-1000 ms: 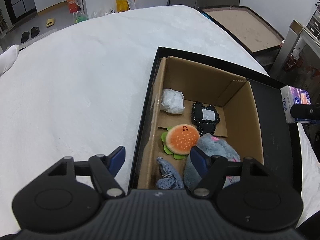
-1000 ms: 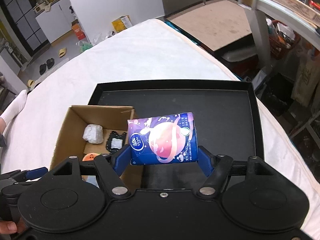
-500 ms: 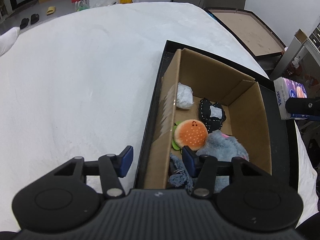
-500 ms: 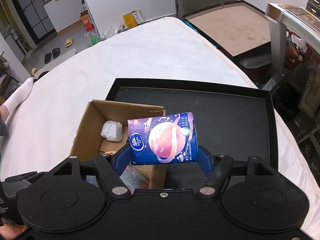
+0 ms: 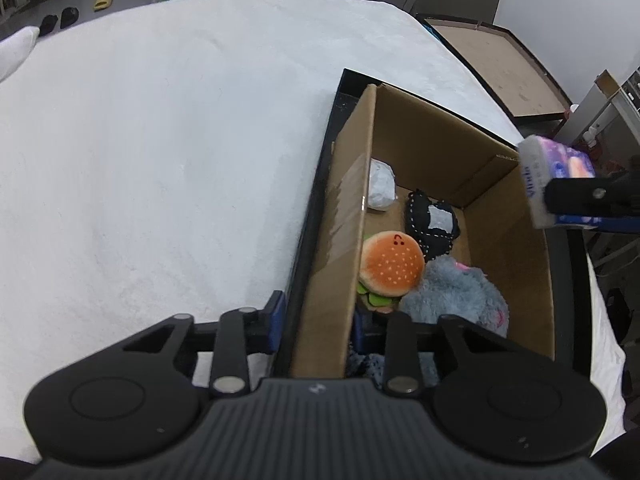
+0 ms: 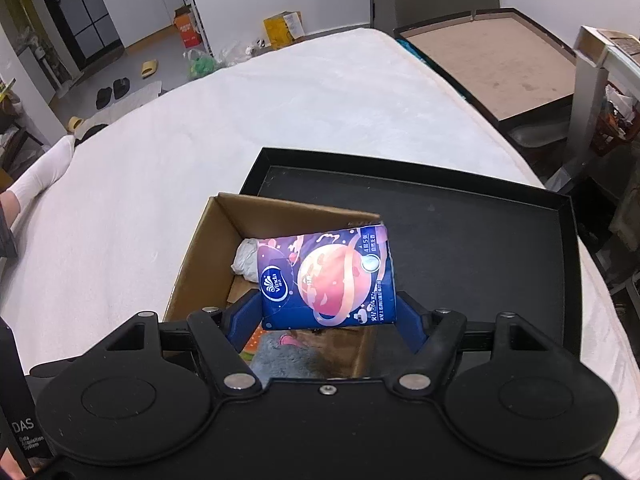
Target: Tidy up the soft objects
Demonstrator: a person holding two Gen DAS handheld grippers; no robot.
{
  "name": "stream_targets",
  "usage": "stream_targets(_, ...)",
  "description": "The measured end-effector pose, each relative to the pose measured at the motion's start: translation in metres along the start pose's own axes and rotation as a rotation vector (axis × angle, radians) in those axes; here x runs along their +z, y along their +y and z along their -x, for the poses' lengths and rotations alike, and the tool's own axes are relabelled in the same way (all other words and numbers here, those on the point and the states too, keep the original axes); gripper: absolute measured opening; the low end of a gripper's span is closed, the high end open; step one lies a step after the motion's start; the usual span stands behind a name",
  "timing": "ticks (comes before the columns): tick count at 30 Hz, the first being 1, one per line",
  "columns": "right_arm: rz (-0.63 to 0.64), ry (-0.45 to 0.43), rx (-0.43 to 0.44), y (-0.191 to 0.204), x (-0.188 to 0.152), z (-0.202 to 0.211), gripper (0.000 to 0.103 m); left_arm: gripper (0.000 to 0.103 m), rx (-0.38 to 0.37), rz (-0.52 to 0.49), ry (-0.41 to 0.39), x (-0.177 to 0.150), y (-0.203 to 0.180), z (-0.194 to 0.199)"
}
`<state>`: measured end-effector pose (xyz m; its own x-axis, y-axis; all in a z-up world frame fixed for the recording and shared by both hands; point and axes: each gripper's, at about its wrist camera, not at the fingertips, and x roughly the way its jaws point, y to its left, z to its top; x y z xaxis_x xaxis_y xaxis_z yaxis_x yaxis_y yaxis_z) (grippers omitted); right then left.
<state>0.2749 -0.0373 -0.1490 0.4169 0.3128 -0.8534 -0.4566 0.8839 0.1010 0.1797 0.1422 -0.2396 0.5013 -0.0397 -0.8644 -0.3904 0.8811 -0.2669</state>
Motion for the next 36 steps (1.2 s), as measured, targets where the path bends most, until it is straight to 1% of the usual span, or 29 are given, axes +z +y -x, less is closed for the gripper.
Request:
stream_targets(2,0.003,0.008,-0.003,0.004,0.000,-0.004,0.069,0.025,-0.010,-0.006,-0.001,-0.001,0.000,0.000)
stream_targets(5,-0.003,0.013,0.001,0.008,0.000,-0.008,0.070,0.022,-0.022,-0.005,0.002,-0.001,0.000,-0.001)
stream_targets(8,-0.005,0.017,0.021,0.014,0.000,-0.010,0.073,0.022,-0.029,-0.006,0.005,0.000,0.000,-0.001)
stream_targets(11,-0.007,0.042,0.031,0.016,-0.002,-0.011,0.073,0.022,-0.034,-0.002,0.008,0.000,0.002,-0.001)
stream_targets(18,-0.032,0.034,0.006,0.006,-0.007,0.002,0.073,0.022,-0.033,0.003,0.018,0.002,0.002,-0.001)
stream_targets(24,-0.061,0.021,0.011,-0.003,-0.014,0.015,0.073,0.023,-0.016,-0.013,0.017,0.006,-0.003,0.008)
stream_targets(25,-0.067,0.020,0.015,-0.004,-0.015,0.017,0.073,0.025,-0.007,-0.021,0.015,0.007,-0.004,0.011)
stream_targets(28,-0.095,0.018,0.033,-0.008,-0.017,0.023,0.075,0.026,-0.001,-0.033,0.018,0.008,-0.007,0.020)
stream_targets(31,-0.126,0.012,0.056,-0.012,-0.021,0.029,0.078,0.031,0.004,-0.036,0.027,0.010,-0.010,0.030)
stream_targets(33,-0.139,0.007,0.068,-0.015,-0.024,0.034,0.079,0.036,0.005,-0.051,0.020,0.011,-0.014,0.038)
stream_targets(35,-0.148,0.000,0.071,-0.018,-0.027,0.040,0.082,0.046,0.011,-0.060,0.013,0.011,-0.017,0.047)
stream_targets(36,-0.156,-0.005,0.074,-0.020,-0.029,0.043,0.084,0.048,0.012,-0.062,0.010,0.011,-0.019,0.051)
